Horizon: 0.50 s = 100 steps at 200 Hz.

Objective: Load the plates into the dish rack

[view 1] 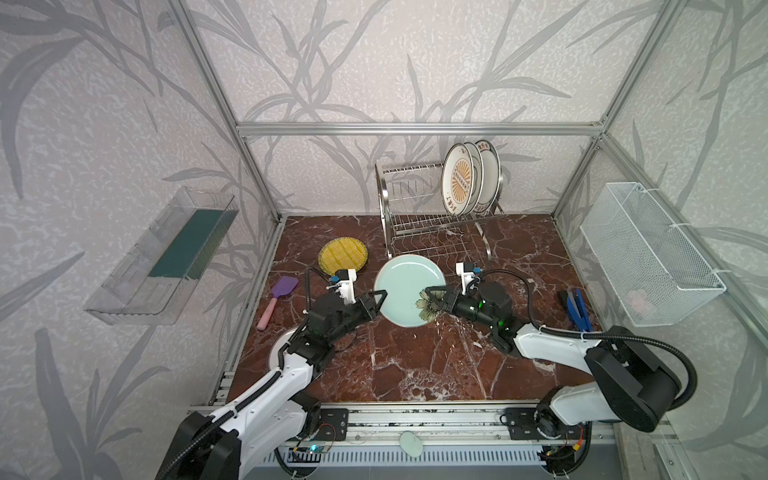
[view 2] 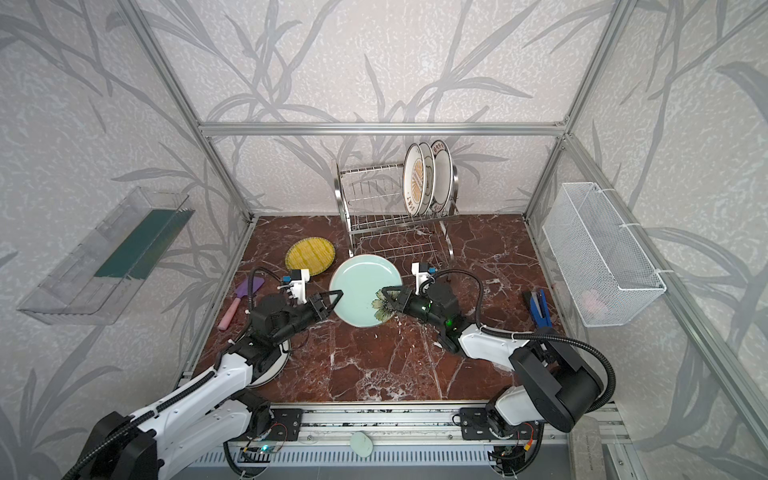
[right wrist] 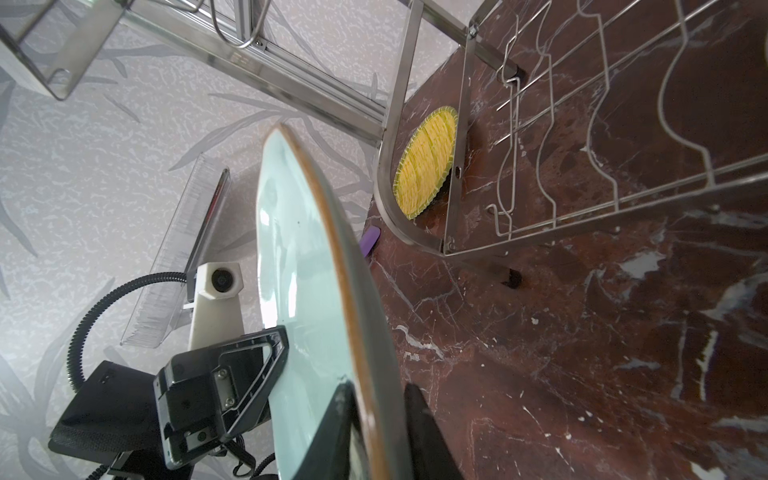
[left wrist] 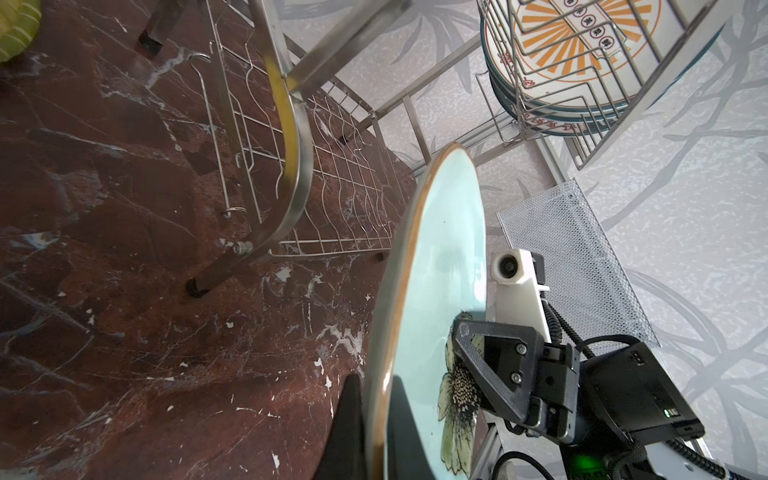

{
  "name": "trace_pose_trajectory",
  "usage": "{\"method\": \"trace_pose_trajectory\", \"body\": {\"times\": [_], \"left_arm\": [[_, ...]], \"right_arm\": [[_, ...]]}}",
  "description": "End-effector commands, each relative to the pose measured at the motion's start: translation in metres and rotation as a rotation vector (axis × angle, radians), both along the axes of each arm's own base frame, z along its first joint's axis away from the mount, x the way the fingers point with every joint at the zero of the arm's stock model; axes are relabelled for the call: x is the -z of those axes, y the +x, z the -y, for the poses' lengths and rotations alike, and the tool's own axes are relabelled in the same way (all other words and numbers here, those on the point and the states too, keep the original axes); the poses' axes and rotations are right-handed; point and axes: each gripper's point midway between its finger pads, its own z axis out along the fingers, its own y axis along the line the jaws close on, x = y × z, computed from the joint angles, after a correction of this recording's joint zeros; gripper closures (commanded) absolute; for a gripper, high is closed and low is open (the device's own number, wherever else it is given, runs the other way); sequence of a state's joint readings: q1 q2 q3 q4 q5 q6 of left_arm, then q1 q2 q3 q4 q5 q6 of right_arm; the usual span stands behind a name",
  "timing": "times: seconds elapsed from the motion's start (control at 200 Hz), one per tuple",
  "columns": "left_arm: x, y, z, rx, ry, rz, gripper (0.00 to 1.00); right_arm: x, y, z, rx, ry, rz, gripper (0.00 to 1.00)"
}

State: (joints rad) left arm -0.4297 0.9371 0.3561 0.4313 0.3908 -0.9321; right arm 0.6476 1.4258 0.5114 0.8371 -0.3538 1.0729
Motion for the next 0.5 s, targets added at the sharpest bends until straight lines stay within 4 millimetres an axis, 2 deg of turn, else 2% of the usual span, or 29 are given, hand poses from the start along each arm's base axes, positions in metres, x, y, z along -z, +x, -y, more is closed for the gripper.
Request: {"method": "trace_pose_trajectory", "body": {"times": [0.0, 0.19, 0.495], "left_arm": [[-0.0140, -0.0073, 0.0133, 0.075, -0.008, 0.062, 1.00], [-0.0122, -0.0068, 0.0132, 0.075, 0.013, 0.042, 1.00], [-0.0141, -0.0081, 0.0090, 0.066, 0.057, 0.038, 1.00]], "right_arm": [[-0.0617, -0.0124, -0.0222, -0.097, 0.130, 0.154, 0.84], [-0.0658, -0.0140, -0.0233, -0.103, 0.132, 0.164, 1.00], [-0.0670, -0.0154, -0.0226, -0.101, 0.123, 0.175, 1.00]]}}
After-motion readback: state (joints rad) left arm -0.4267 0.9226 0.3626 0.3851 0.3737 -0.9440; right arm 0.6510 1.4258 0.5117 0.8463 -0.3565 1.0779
